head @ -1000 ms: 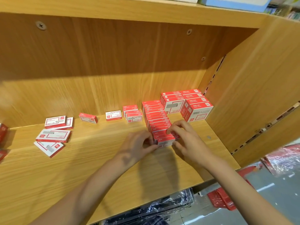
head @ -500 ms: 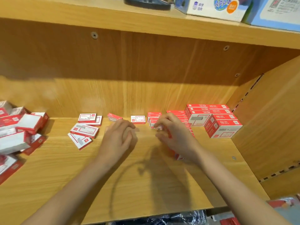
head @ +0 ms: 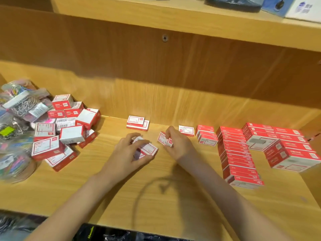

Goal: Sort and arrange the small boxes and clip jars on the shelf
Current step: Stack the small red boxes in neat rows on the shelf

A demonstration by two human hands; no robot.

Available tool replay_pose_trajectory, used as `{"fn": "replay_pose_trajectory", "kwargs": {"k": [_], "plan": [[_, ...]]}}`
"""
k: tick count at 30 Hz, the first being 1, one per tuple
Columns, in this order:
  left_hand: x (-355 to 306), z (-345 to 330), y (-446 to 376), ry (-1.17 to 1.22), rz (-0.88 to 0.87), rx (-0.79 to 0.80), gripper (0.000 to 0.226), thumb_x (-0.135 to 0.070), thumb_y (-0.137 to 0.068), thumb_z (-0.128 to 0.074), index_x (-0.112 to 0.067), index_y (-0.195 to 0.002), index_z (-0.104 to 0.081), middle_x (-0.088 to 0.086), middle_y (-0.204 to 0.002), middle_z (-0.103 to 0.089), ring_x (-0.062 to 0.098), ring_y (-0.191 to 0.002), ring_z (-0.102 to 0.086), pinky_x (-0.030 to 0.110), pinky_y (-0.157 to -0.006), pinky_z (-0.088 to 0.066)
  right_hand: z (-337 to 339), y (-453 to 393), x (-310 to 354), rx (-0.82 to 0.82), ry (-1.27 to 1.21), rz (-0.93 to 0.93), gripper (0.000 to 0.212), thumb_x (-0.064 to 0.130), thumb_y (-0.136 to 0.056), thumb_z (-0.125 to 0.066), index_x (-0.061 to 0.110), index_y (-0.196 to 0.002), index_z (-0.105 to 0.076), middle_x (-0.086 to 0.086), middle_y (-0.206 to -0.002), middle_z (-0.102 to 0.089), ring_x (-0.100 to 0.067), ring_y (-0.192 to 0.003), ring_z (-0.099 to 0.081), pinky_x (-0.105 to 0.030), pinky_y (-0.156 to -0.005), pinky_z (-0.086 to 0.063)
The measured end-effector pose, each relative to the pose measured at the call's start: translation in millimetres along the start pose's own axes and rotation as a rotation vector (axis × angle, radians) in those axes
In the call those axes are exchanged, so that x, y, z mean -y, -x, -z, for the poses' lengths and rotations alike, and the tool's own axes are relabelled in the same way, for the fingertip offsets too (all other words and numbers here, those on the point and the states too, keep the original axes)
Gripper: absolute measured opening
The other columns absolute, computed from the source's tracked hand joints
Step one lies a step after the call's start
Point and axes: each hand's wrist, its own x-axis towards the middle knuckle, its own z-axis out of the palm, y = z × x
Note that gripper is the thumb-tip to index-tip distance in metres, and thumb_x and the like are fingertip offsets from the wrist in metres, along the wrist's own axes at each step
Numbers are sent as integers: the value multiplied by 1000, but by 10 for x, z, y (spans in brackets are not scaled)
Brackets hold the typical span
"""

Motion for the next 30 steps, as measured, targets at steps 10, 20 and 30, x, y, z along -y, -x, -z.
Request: {"fn": "replay_pose_trajectory", "kwargs": {"k": [10, 20, 30], "plan": [[-22, 58, -37, 253, -62, 158, 60, -16, -71, -78, -13, -126, -53, -6, -103, -57, -13, -83, -52, 2, -70, -39, 308, 189, 39, 142, -457, -251, 30, 7, -76, -70, 16, -103, -63, -3, -104, -68, -15, -92, -64, -28, -81, -51], [-4, 20, -73, 186, -76, 173, 53, -45, -65, -75, -27, -111, -55, -7, -99, -59, 7, -87, -54, 26, -76, -48, 416, 185, 139, 426, -284, -185, 25, 15, -75, -75, 19, -88, -55, 15, -76, -51, 16, -58, -47, -8, -54, -33], [-166, -95, -78, 209, -60, 134, 47, -33, -66, -81, -16, -105, -62, 0, -100, -52, 6, -86, -54, 14, -76, -41, 463, 406, 41, 214, -292, -229, 29, 10, -73, -74, 20, -76, -47, 12, -61, -55, -1, -56, -49, -17, -60, -39]]}}
